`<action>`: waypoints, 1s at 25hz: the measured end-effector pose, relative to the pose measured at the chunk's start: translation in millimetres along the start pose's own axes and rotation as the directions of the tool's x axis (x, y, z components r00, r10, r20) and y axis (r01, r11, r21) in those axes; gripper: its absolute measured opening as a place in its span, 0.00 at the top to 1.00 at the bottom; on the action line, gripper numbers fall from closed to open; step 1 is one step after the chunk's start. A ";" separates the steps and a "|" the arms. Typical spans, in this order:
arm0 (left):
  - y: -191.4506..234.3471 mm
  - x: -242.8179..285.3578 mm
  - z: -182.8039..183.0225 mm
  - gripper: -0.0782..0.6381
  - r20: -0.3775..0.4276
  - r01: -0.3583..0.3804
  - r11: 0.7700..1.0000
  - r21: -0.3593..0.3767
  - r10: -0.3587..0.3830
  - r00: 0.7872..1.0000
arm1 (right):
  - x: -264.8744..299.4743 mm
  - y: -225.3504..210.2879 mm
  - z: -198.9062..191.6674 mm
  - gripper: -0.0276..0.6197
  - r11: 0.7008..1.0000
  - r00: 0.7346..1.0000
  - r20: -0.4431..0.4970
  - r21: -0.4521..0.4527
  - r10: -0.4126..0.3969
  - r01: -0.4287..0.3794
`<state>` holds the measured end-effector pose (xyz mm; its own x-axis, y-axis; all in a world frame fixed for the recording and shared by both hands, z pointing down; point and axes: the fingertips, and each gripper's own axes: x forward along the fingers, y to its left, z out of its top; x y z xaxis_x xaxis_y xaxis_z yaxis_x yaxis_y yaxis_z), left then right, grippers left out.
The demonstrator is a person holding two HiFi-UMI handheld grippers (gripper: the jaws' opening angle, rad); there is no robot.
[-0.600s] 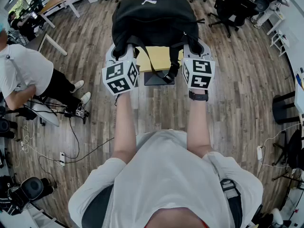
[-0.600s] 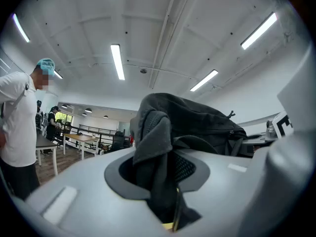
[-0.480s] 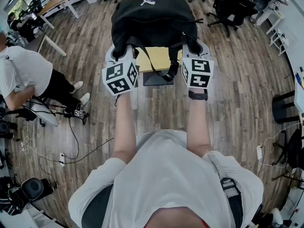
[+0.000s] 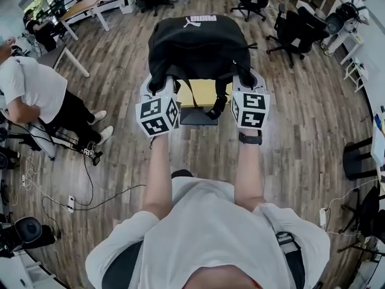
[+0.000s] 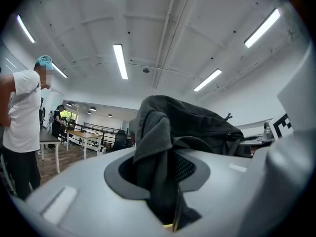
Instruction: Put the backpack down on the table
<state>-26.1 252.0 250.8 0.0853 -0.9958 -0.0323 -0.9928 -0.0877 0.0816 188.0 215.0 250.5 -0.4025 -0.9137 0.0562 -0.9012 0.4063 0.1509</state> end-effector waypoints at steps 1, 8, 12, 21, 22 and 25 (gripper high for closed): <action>-2.7 -0.4 -3.9 0.73 -0.008 -0.001 1.000 -0.005 0.001 1.000 | -0.1 -2.2 -2.8 0.89 1.000 1.000 -0.008 -0.001 -0.002 0.002; 31.9 23.5 -19.8 0.73 -0.048 -0.046 0.998 -0.047 0.044 0.998 | 33.8 17.9 -13.2 0.89 0.999 0.998 -0.042 -0.004 0.039 -0.040; 35.1 62.9 -18.9 0.72 -0.041 -0.018 0.999 -0.052 0.016 0.999 | 65.2 2.5 -11.0 0.89 1.000 0.999 -0.041 -0.007 0.020 -0.020; 83.3 161.8 2.5 0.72 0.001 0.007 0.997 -0.071 -0.007 1.000 | 167.3 -4.5 17.9 0.89 0.999 1.000 -0.018 -0.033 -0.013 0.012; 89.3 171.3 5.3 0.72 0.005 0.009 0.997 -0.073 -0.008 1.000 | 178.3 -3.9 22.1 0.89 0.999 1.000 -0.017 -0.037 -0.018 0.018; 109.1 201.1 10.2 0.72 0.013 0.014 0.996 -0.088 -0.013 1.000 | 213.5 -1.0 29.6 0.89 0.998 0.999 -0.017 -0.047 -0.031 0.030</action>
<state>-118.1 42.5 243.1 0.0969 -0.9942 -0.0463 -0.9803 -0.1034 0.1685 98.2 19.8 233.2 -0.3719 -0.9257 0.0686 -0.9042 0.3779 0.1991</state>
